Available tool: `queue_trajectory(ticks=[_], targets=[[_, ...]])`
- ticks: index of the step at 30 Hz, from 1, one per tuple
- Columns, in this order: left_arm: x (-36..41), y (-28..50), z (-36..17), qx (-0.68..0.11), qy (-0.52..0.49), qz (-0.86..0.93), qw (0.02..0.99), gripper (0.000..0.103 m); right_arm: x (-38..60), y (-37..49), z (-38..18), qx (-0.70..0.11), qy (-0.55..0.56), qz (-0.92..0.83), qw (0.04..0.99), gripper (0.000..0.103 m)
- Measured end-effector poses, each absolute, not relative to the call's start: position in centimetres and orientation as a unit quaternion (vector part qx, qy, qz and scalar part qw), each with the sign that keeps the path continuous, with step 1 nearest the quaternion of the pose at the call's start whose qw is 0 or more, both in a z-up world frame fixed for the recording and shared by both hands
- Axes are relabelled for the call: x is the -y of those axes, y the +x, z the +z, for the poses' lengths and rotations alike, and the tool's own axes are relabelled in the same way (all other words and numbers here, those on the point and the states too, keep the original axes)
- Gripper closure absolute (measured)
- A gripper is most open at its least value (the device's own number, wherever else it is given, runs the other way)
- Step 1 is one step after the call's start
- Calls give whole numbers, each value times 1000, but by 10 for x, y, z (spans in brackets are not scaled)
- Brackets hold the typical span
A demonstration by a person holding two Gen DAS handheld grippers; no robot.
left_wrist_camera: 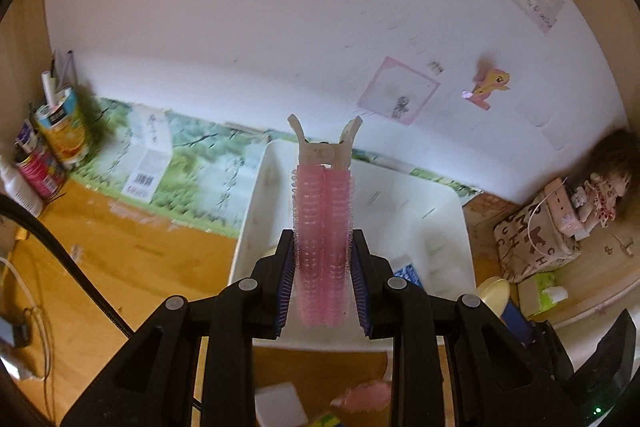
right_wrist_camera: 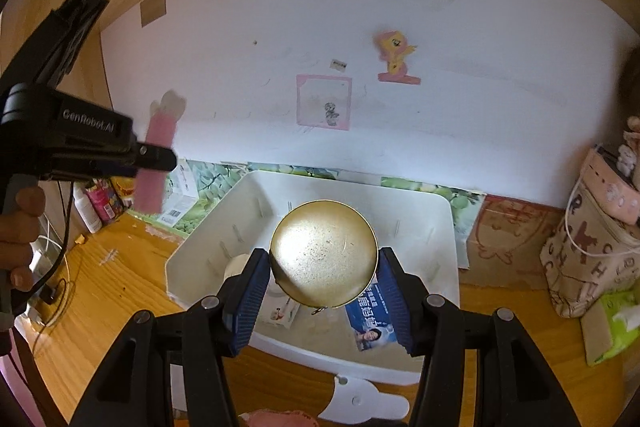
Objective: Organize rigid objects
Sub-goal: 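Lower the curlers into the bin and open the left tool while the right tool releases the compact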
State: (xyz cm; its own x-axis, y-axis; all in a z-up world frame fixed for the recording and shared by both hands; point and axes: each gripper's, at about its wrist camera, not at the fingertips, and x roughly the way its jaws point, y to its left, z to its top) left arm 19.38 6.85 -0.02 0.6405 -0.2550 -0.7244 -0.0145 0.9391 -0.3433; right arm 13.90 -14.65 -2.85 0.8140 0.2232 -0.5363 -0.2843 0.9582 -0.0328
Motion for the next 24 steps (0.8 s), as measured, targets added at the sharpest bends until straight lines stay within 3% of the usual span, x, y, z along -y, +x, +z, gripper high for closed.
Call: queue_trajectory(ticks=[7, 16, 19, 21, 24], targets=[[-51, 193, -16, -361, -147, -79, 918, 74, 145, 154, -51, -279, -59, 153, 946, 48], [-35, 206, -36, -374, -144, -89, 912, 73, 151, 169, -70, -289, -47, 158, 943, 45], [-35, 206, -38, -370, -151, -83, 913, 62, 151, 168, -70, -285, -43, 163, 944, 35], [-36, 205, -36, -365, -153, -81, 915, 48, 150, 168, -69, -284, -43, 166, 943, 29], [-38, 202, -31, -355, -154, -77, 919, 35, 149, 165, -66, -278, -44, 166, 945, 24]])
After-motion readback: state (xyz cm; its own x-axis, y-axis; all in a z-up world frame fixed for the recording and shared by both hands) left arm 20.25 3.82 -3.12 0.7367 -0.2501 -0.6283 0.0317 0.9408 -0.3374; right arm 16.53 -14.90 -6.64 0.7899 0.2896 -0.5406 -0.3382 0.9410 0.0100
